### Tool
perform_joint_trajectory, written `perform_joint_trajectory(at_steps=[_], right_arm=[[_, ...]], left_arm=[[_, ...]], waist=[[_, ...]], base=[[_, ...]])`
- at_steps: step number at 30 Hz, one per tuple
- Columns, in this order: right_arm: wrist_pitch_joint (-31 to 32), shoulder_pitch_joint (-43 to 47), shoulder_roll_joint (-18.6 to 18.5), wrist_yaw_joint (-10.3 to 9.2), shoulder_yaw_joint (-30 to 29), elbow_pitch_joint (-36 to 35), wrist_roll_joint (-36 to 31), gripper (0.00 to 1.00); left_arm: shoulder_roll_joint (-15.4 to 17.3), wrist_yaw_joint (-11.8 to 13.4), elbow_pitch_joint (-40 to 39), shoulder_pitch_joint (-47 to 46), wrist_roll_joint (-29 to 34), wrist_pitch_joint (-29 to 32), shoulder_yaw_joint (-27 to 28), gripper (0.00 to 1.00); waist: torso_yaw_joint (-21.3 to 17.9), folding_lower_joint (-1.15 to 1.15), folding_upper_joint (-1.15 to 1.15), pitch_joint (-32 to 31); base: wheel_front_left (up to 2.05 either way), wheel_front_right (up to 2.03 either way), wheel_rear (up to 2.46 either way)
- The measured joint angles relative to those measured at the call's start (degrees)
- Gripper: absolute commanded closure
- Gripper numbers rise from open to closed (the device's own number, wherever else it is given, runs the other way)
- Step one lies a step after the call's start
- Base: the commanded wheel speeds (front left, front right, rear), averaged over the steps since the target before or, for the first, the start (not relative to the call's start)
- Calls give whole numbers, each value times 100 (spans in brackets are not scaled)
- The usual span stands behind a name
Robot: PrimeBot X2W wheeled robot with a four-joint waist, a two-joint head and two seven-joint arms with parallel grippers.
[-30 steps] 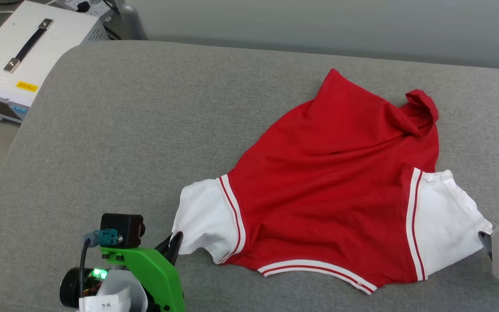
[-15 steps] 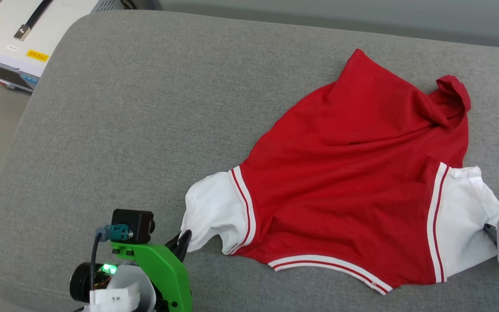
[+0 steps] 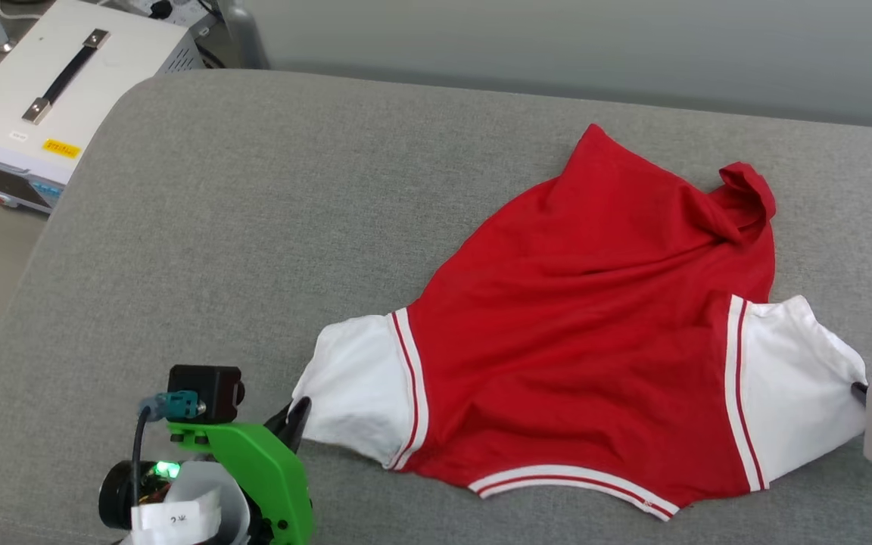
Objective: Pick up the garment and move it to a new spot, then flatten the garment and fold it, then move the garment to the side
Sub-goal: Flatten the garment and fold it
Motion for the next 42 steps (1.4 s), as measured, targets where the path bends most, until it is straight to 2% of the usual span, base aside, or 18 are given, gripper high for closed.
perform_joint_trajectory(at_steps=[4,14,17,21,25,34,42], right_arm=[[5,80,-176,0,-85,-490,140,100],[588,158,-538,1,-634,-1833,907,100],[695,102,-548,0,-810,-2124,1018,100],[738,-260,-583,1,-981,-2472,1129,100],[637,-621,-700,1,-1059,-2532,1169,100],[402,-1513,-876,1,-1042,-2368,1303,100],[101,-2734,-1048,1,-561,-1670,1254,100]], left_arm=[[77,13,-94,26,-59,-67,154,100],[705,54,-651,-76,103,87,493,100],[744,37,-899,-244,83,93,598,100],[988,23,-1166,-582,187,120,790,100],[1101,-37,-1314,-955,214,75,965,100],[1368,-408,-1328,-2050,214,-33,1214,100],[1629,-871,-666,-3278,159,240,1167,100]], waist=[[-139,0,0,-204],[-602,0,0,-675],[-725,0,0,-767],[-894,0,0,-880],[-1020,0,0,-936],[-1119,0,0,-818],[-1137,0,0,-416]], base=[[0,0,0],[0,0,0],[0,0,0],[0,0,0],[0,0,0],[0,0,0],[0,0,0]])
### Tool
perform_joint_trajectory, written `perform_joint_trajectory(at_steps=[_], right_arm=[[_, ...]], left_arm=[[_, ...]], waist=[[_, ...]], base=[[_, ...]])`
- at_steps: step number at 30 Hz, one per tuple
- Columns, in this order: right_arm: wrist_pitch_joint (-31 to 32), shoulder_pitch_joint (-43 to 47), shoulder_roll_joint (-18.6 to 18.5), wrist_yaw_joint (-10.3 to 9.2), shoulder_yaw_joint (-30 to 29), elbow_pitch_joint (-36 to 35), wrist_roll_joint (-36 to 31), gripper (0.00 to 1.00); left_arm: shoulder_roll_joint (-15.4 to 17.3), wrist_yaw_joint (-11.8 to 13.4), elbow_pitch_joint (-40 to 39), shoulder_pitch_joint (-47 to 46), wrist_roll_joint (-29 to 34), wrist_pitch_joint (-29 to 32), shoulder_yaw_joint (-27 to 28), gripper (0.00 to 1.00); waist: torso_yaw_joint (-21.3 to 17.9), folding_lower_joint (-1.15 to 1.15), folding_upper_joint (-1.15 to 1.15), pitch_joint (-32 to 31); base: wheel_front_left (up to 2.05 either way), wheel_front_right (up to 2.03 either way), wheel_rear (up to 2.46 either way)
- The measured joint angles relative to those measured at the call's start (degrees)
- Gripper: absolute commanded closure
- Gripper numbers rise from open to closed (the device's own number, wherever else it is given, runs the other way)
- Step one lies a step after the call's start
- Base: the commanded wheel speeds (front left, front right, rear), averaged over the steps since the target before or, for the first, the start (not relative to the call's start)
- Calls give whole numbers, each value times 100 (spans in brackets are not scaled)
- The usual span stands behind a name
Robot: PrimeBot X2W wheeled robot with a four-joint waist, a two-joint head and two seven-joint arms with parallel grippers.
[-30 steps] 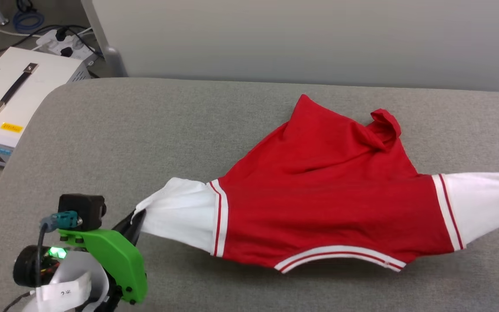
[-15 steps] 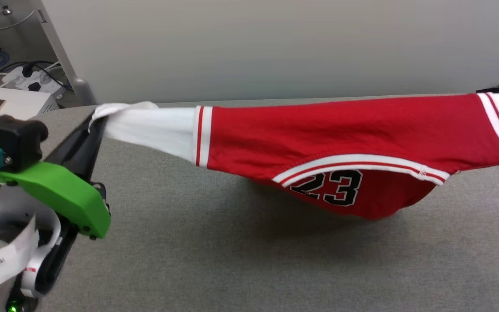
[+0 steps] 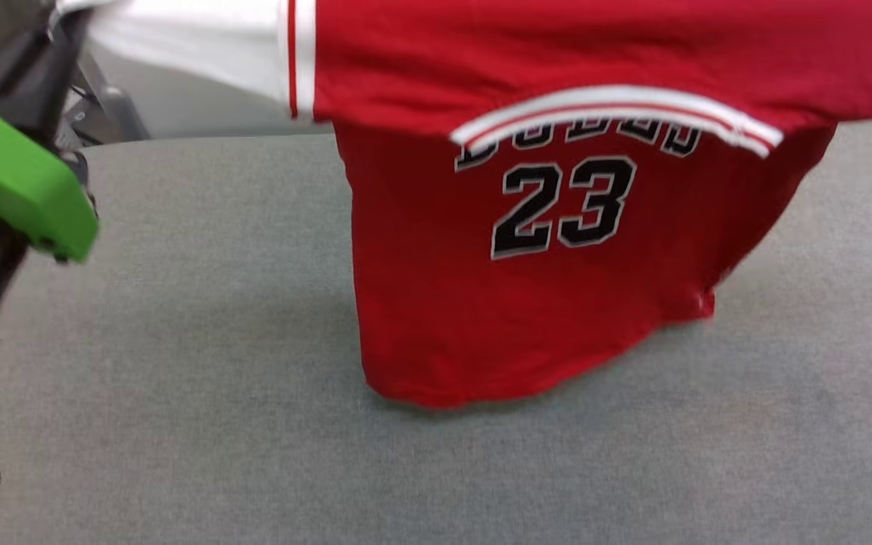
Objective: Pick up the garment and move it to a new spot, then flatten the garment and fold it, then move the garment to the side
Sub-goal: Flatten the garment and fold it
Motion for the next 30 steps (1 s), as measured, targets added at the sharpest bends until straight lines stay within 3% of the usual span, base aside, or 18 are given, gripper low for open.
perform_joint_trajectory(at_steps=[8,9,14,22,30], right_arm=[[-457,-1570,-181,1,615,801,-379,100],[-601,-2172,-221,1,795,1170,-465,100],[-1081,-3295,-254,2,1061,1805,-775,100],[-2674,-4867,157,5,1134,3019,-1443,100],[-3720,-5153,703,4,1179,4079,-1475,100]], left_arm=[[29,-549,1035,-1820,88,19,-175,100],[1,-756,1418,-2582,188,19,-333,100],[-227,-966,2245,-4018,514,-220,-573,100],[-733,-1079,3917,-5795,1082,-1471,-795,100],[-1111,-1173,5152,-6095,1093,-2751,-985,100]], waist=[[18,0,0,729],[36,2,0,1065],[78,2,0,1680],[135,2,0,2591],[188,2,0,3123]], base=[[0,0,0],[0,0,0],[0,0,0],[0,0,0],[0,0,0]])
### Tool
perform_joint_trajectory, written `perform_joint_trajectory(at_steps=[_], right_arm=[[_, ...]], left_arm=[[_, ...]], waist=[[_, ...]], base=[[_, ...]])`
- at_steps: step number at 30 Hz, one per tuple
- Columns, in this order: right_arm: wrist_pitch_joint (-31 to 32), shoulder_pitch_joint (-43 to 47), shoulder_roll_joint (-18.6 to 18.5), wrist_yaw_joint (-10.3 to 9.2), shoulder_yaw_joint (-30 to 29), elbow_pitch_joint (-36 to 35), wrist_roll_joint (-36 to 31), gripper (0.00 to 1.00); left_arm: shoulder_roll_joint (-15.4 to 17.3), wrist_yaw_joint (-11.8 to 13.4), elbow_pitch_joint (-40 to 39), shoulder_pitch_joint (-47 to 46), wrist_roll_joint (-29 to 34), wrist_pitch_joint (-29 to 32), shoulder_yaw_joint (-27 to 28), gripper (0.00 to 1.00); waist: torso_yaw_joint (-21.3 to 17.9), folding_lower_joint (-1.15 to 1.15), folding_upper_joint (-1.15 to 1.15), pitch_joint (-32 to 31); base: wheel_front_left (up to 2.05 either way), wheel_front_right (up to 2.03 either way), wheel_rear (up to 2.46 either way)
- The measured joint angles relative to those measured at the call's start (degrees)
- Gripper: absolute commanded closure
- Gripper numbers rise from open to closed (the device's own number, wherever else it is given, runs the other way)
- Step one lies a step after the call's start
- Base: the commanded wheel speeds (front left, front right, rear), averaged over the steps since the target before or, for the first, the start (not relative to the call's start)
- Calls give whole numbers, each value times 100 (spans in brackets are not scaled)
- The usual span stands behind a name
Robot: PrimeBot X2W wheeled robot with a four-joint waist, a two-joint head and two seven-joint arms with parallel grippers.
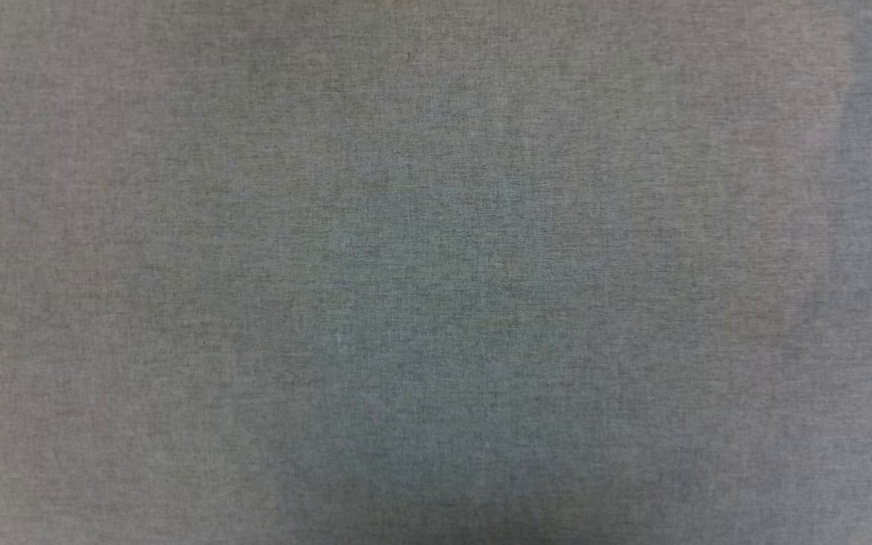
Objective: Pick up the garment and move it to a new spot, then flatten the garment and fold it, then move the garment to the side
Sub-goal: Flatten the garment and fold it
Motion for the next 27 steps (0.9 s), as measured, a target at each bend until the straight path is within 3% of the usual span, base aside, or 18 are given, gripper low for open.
perform_joint_trajectory(at_steps=[6,15,20,27], right_arm=[[-169,591,53,-2,245,357,212,100],[-44,2259,-107,-3,875,388,1089,100],[257,3355,-265,-3,1077,293,1543,100],[586,4837,-381,1,1154,215,1980,100]], left_arm=[[-148,-24,447,620,-125,-554,-221,100],[-334,-48,626,2391,-609,-984,-347,100],[-338,-36,587,3612,-869,-943,-381,100],[-345,66,359,5275,-1333,-412,-487,100]], waist=[[79,-1,0,-73],[142,-2,0,-611],[159,-2,0,-1045],[186,-3,0,-1751]], base=[[0,0,0],[0,0,0],[0,0,0],[0,0,0]])
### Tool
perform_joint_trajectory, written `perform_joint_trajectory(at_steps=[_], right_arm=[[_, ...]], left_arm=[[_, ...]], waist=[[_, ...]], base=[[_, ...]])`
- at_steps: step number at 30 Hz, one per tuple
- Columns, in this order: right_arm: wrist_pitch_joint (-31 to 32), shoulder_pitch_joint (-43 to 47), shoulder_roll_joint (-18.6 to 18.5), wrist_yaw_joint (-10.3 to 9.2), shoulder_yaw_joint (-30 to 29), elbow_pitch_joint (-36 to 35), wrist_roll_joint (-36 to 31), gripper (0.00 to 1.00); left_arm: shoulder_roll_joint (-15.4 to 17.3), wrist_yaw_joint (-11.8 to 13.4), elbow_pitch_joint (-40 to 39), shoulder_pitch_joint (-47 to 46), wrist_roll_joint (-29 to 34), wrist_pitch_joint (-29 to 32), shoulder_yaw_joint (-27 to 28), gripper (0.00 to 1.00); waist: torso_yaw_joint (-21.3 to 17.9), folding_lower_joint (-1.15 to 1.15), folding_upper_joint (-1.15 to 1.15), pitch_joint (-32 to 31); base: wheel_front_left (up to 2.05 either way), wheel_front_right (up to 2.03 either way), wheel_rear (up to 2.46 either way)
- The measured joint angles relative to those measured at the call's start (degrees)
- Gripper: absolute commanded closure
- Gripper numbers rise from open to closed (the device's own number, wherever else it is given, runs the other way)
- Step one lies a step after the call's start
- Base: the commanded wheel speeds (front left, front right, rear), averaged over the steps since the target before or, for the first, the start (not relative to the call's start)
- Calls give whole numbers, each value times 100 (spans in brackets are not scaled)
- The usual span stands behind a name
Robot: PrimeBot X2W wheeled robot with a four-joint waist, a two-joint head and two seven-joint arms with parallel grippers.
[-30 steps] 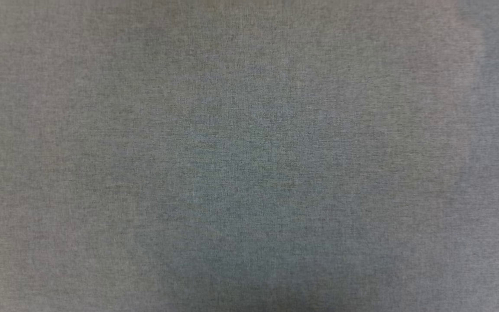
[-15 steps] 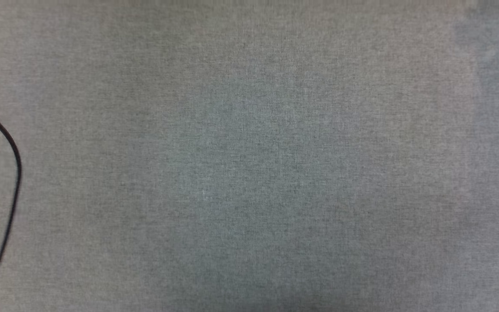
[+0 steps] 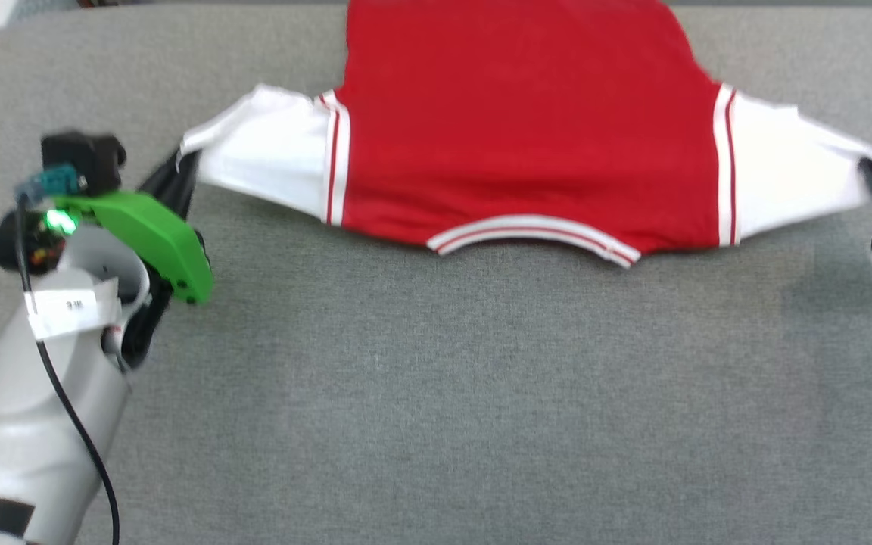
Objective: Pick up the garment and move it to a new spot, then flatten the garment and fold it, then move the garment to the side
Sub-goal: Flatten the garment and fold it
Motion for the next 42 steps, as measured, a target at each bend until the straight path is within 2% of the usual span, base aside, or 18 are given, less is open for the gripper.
perform_joint_trajectory(at_steps=[8,23,27,33,42], right_arm=[[229,1189,-71,1,-263,-182,359,100],[1149,2931,80,0,-959,-864,647,100],[1561,3389,171,0,-1218,-1198,641,100],[2260,4041,392,0,-1741,-1814,400,100],[2906,4197,828,-4,-2302,-2724,-172,100]], left_arm=[[154,172,-638,1385,-385,804,-144,100],[582,849,-2364,3408,-990,1794,-213,100],[682,1002,-2729,3826,-1165,1981,-226,100],[848,1104,-3208,4302,-1482,2307,-208,100],[797,1258,-3849,4349,-1645,2454,-165,100]], waist=[[56,0,0,-724],[135,0,0,-1617],[135,0,0,-1738],[98,0,0,-1791],[85,0,0,-1602]], base=[[0,0,0],[0,0,0],[0,0,0],[0,0,0],[0,0,0]])
